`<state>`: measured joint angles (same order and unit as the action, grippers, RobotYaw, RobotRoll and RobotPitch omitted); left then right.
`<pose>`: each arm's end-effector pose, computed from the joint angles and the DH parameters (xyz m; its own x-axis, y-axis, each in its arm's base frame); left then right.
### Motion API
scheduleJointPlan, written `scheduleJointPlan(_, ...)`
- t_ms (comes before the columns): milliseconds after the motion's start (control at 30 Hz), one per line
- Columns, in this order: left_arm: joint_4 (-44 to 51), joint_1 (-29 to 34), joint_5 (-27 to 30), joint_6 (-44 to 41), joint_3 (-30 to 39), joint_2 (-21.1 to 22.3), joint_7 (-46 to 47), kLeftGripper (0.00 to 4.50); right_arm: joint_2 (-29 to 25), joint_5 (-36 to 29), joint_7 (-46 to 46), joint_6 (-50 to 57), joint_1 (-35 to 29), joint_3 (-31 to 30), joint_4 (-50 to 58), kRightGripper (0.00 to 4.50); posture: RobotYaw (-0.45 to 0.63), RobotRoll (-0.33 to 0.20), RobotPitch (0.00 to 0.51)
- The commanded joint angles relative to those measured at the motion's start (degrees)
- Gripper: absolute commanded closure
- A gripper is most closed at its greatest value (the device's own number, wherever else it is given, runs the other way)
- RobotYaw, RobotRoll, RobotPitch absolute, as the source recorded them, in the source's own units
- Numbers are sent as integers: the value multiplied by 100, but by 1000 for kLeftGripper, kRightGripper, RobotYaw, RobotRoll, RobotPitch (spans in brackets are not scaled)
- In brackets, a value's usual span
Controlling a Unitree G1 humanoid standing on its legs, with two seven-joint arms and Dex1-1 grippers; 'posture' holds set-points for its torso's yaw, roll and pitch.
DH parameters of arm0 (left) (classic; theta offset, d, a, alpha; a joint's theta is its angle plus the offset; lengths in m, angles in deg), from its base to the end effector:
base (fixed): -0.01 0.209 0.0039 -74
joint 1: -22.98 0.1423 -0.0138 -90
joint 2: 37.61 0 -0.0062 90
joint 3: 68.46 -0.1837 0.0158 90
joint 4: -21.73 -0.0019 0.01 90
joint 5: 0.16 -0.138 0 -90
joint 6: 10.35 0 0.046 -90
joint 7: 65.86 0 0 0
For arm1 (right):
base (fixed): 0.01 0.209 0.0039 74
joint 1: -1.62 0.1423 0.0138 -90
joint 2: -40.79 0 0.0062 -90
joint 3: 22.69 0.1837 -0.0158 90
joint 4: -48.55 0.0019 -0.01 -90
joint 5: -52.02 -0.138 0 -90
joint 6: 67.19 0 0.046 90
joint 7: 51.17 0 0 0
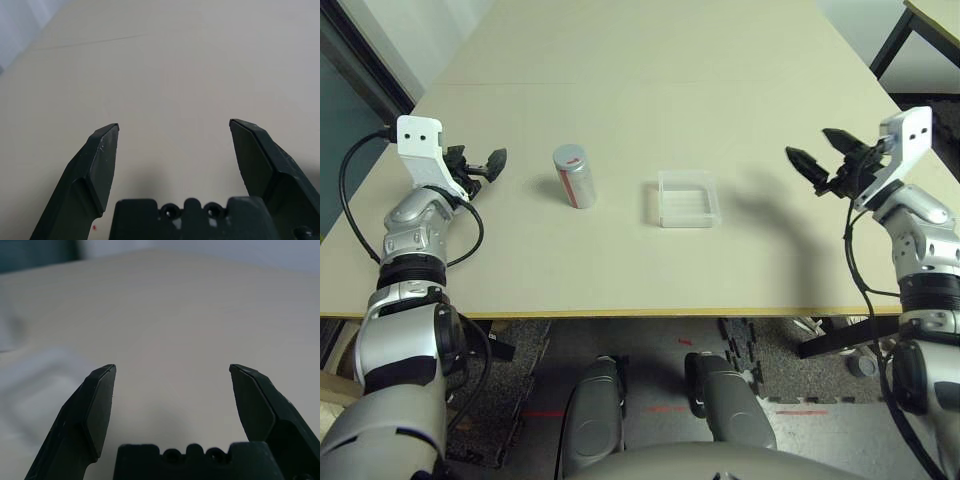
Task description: Pour the medicine from the bottle into the box.
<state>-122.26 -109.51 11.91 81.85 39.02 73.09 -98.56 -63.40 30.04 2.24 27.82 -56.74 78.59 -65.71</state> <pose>0.2980 0.3337 0.1419 0.9965 -0.0821 -0.0159 0.0832 0.9926 0.0888 0.2924 -0.2768 0.1469 0.7529 0.6516 0.0926 -0.6414 0.7580 -0.1184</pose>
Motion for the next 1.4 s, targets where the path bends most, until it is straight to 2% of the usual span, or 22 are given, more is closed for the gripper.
scheduleJointPlan(33,495,257,181,-211,11,-40,-266,62,52,-251,711,194,-182,-364,569,0,-54,0,151)
scheduleJointPlan(233,1360,680,469,-747,39,-59,-471,62,2,-469,1665,376,-296,-761,1013,0,-26,0,143)
scheduleJointPlan(367,2280,1159,720,-1116,49,-112,-601,62,37,-477,2012,389,-272,-956,1073,0,1,0,138)
scheduleJointPlan(833,4820,2950,1572,-1292,275,-565,-787,62,251,-240,2314,81,-129,-1308,789,0,45,0,134)
scheduleJointPlan(933,5016,3102,1593,-1160,227,-749,-727,62,305,-198,2273,15,-86,-1334,727,0,48,0,136)
scheduleJointPlan(1167,4871,3019,1338,-581,-39,-1278,-598,62,367,-105,2208,-51,-34,-1322,649,0,43,0,135)
scheduleJointPlan(1400,4507,2902,1104,-250,-355,-1560,-568,62,322,-54,2148,-94,-27,-1285,620,0,22,0,132)
